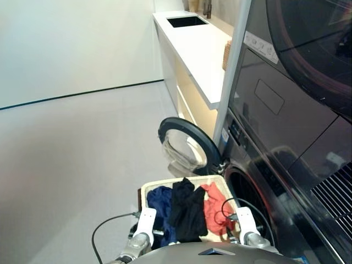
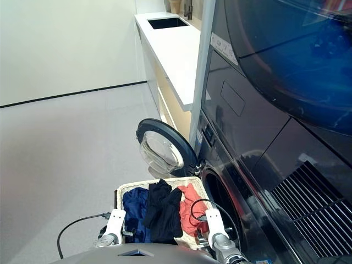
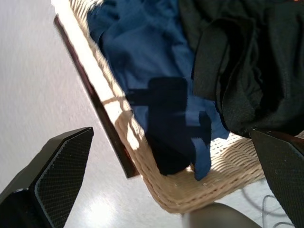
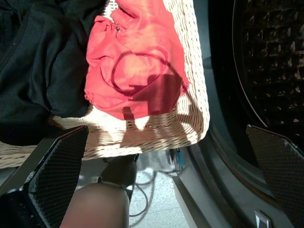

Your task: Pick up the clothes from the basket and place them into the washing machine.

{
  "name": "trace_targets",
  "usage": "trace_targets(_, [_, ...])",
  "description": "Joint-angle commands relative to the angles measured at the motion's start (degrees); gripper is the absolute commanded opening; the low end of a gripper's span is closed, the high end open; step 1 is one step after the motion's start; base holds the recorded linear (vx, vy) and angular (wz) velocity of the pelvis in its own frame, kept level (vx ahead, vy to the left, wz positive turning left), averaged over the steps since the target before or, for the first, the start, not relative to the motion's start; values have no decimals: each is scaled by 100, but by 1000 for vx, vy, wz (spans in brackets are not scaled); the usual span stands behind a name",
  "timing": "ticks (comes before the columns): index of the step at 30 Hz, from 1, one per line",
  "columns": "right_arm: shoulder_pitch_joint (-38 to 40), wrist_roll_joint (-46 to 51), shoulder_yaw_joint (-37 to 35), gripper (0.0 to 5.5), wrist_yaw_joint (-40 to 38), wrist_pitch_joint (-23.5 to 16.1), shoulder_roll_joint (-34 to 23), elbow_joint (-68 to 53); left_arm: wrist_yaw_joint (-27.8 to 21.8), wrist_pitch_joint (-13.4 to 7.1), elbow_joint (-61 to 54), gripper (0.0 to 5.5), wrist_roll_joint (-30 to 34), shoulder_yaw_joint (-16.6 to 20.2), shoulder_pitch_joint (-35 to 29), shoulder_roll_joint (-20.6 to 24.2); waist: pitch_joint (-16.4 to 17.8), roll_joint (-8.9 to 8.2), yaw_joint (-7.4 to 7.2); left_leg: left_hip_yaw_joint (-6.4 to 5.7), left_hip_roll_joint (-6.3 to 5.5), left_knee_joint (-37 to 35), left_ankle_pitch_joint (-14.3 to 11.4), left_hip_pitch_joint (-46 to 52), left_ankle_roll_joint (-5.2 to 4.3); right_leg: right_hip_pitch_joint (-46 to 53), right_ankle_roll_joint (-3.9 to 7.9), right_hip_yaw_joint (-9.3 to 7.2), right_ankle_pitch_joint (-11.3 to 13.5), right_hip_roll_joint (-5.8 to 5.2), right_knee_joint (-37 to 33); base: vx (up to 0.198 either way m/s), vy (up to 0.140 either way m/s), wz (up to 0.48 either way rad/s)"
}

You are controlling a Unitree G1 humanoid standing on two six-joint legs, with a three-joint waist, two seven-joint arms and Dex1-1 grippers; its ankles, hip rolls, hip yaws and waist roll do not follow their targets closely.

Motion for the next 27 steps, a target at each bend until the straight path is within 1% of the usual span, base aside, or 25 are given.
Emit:
trace_targets(1, [-778,130,188,550,44,-209,119,-100,52,-263,-30,550,254,3,-844,236,462,-311,-96,345,-142,270,-189,16,-67,133,552,247,-543,-197,234,-72,8,-57])
trace_targets(3, [-880,176,239,550,40,-218,93,-175,99,-271,-98,550,249,-41,-980,307,556,-296,-107,354,-141,278,-141,-144,-80,-46,554,256,-508,-204,264,-80,11,-46])
trace_targets(5, [-1018,195,303,550,18,-239,47,-270,124,-316,-183,550,388,-226,-1192,374,660,-276,-122,352,-142,272,-65,-338,-88,-253,562,272,-457,-215,294,-82,21,-14])
trace_targets(6, [-1069,191,333,550,9,-248,29,-285,139,-326,-184,550,432,-262,-1261,398,678,-268,-125,368,-141,254,-37,-402,-92,-322,568,268,-429,-220,289,0,0,0])
trace_targets(8, [-1213,171,387,550,-3,-260,-18,-354,176,-311,-227,550,394,-265,-1411,448,764,-254,-129,374,-136,222,30,-563,-107,-496,584,270,-374,-227,278,0,0,0])
trace_targets(10, [-1353,197,417,550,-26,-261,-40,-407,209,-304,-257,550,321,-273,-1509,474,835,-247,-132,365,-134,260,42,-736,-108,-658,580,281,-362,-227,327,0,0,0])
trace_targets(12, [-1568,283,456,550,-82,-288,-67,-565,271,-303,-228,550,278,-317,-1710,490,1006,-257,-141,345,-140,454,-8,-987,-98,-905,566,303,-393,-237,500,-66,20,9])
trace_targets(14, [-1722,367,459,550,-162,-343,-97,-759,359,-301,-268,550,197,-320,-1847,495,1162,-274,-148,327,-154,784,-113,-1268,-74,-1135,532,329,-448,-262,741,-57,19,-2])
trace_targets(15, [-1819,381,461,550,-222,-368,-115,-843,413,-304,-280,550,156,-304,-1917,494,1230,-277,-155,324,-154,912,-154,-1402,-69,-1271,513,357,-478,-264,869,0,0,0])
trace_targets(16, [-1926,417,475,550,-255,-398,-125,-912,475,-303,-287,550,67,-295,-1986,480,1290,-280,-152,312,-149,1000,-175,-1527,-63,-1404,499,350,-515,-258,999,0,0,0])
trace_targets(18, [-2102,457,519,550,-314,-414,-115,-1017,551,-300,-237,550,-11,-292,-2146,472,1360,-278,-163,287,-151,1059,-183,-1709,-54,-1643,491,352,-538,-251,1178,0,0,0])
trace_targets(21, [-2362,562,572,550,-377,-467,-123,-1167,686,-306,-201,550,-123,-291,-2419,480,1478,-264,-189,263,-149,1276,-216,-2096,-59,-2085,478,335,-571,-281,1435,-57,21,-12])
trace_targets(24, [-2624,629,641,550,-454,-529,-164,-1369,801,-281,-230,550,-359,-232,-2650,519,1580,-253,-195,238,-149,1560,-277,-2536,-73,-2549,444,372,-628,-262,1736,-65,5,4])
trace_targets(25, [-2695,671,658,550,-475,-530,-168,-1418,827,-266,-221,550,-394,-232,-2736,539,1596,-249,-198,224,-152,1684,-293,-2718,-74,-2725,433,362,-645,-278,1860,-71,5,31])
trace_targets(27, [-2882,692,696,550,-530,-564,-150,-1398,950,-240,-119,550,-336,-235,-2941,562,1619,-246,-206,183,-139,1914,-359,-3068,-64,-3068,413,388,-700,-267,2069,-33,0,31])
